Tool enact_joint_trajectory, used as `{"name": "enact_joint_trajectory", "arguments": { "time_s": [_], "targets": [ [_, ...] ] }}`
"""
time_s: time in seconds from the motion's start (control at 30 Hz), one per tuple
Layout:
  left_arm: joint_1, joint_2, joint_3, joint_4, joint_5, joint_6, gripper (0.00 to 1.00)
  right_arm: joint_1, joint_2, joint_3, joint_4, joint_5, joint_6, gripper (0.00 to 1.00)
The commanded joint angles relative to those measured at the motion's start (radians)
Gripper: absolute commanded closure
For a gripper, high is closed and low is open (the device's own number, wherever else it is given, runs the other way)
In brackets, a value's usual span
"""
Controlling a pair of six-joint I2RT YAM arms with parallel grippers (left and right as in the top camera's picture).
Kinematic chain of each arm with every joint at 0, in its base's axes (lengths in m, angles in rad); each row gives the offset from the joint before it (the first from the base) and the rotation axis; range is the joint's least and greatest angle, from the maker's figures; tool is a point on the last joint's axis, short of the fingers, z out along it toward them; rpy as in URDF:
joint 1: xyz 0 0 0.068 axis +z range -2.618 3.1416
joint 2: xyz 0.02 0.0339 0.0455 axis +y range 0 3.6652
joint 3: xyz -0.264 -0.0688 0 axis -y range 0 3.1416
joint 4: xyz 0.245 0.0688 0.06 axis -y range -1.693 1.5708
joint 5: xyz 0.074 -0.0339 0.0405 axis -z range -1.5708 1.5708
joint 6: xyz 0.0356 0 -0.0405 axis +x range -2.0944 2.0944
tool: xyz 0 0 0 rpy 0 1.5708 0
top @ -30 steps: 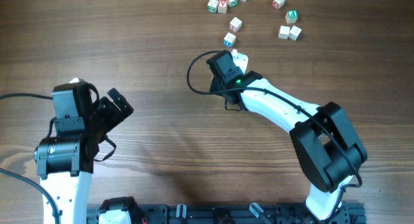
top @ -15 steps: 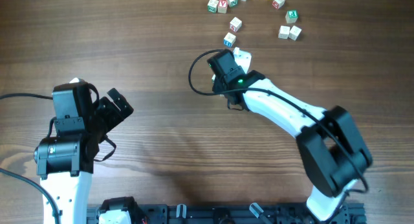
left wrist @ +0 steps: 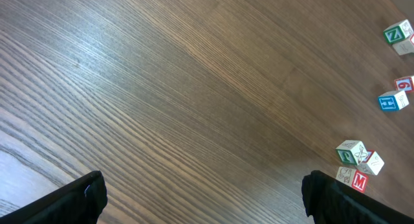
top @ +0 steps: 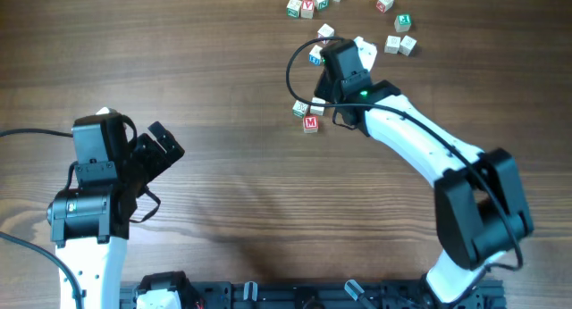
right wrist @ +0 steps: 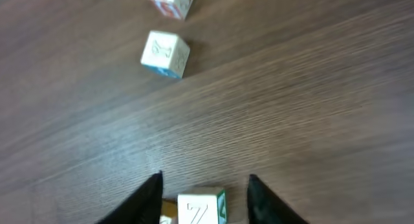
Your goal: Form a circle
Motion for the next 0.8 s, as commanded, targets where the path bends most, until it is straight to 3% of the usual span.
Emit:
{"name": "enact_joint_trajectory", "arguments": {
  "time_s": [0.0,0.13,0.23,0.3,0.37,0.47,0.57,0.7,0.77],
  "targets": [
    [0.005,0.001,-0.003,0.002,-0.013,-0.007,0.00,-0.003,0.091,0.010,0.025,-0.075,0.033,0.34],
    [0.005,0.001,-0.003,0.002,-0.013,-0.007,0.00,-0.033,0.101,0.013,-0.007,-0.111,0.216,0.11],
    [0.005,0.001,-0.003,0.002,-0.013,-0.007,0.00,-0.061,0.102,0.016,0.013,-0.175,0.231,0.10],
    [0.005,0.001,-0.003,0.002,-0.013,-0.007,0.00,-0.071,0.102,0.016,0.016,-0.208,0.179,0.16],
    [0.005,0.001,-0.003,0.002,-0.013,-0.007,0.00,-0.071,0.102,0.016,0.016,-0.216,0.130,0.29],
    [0.005,0.001,-0.003,0.002,-0.013,-0.007,0.00,-0.071,0.103,0.015,0.005,-0.274,0.088,0.32],
    [0.005,0.001,-0.003,0.002,-0.013,-0.007,0.00,-0.072,0.103,0.015,-0.049,-0.243,0.197,0.40],
    [0.005,0.001,-0.003,0.002,-0.013,-0.007,0.00,-0.072,0.103,0.015,-0.042,-0.232,0.235,0.46],
    [0.005,0.001,-0.003,0.002,-0.013,-0.007,0.00,-0.072,0.111,0.015,-0.035,-0.248,0.215,0.41]
  ]
}}
